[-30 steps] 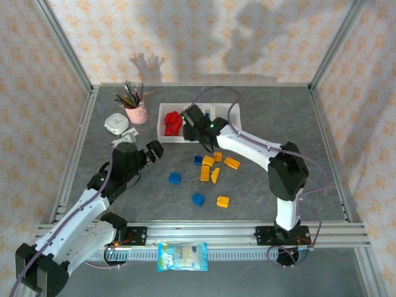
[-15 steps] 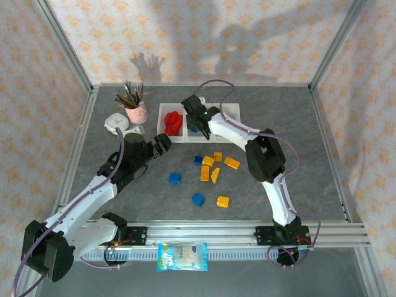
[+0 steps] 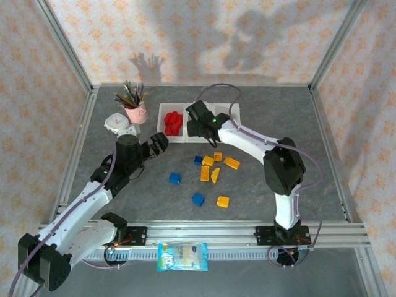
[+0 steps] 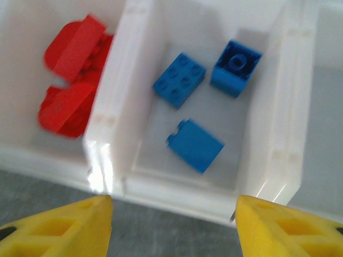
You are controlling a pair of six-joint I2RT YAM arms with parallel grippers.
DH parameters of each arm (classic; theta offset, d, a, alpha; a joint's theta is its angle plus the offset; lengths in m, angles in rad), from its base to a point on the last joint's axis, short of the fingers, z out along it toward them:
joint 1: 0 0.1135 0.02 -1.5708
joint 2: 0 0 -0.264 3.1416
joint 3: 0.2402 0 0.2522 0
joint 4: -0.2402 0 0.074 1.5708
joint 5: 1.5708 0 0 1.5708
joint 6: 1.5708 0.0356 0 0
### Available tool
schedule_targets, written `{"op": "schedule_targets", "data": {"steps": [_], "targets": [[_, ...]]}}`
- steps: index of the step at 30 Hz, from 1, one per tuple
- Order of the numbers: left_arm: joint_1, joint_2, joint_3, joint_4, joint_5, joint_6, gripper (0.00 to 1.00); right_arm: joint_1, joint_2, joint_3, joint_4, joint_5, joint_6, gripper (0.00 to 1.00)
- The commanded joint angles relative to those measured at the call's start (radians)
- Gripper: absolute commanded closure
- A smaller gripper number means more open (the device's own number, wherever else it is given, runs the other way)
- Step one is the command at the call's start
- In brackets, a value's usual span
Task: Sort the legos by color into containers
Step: Place the lego in the container, then pick up the lego from the bottom-center of the table.
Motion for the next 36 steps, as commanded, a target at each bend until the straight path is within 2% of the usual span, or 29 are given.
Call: {"op": "schedule_targets", "data": {"steps": [1, 12, 17, 21, 27, 36], "targets": [[0.005, -0.063, -0.023, -0.082, -0.045, -0.003, 0.01, 0.062, -0.048, -0.053, -0.020, -0.017, 0.051, 0.37], [0.004, -0.250, -0.081, -0.251, -0.131, -0.064, 0.01, 0.273, -0.045, -0.134, -0.018, 0.025, 0.305, 0.23], [0.004, -0.313, -0.082, -0.316, -0.175, -0.076, 0.01, 0.335, -0.018, -0.151, -0.020, 0.051, 0.396, 0.13], [0.004, -0.345, -0.076, -0.354, -0.202, -0.083, 0.01, 0.366, 0.004, -0.170, 0.012, 0.042, 0.447, 0.11], [0.004, -0.381, -0.080, -0.375, -0.224, -0.101, 0.01, 0.390, 0.072, -0.153, 0.030, 0.043, 0.475, 0.13], [0.004, -0.387, -0.089, -0.381, -0.227, -0.107, 0.01, 0.397, 0.149, -0.116, 0.055, 0.051, 0.451, 0.29]]}}
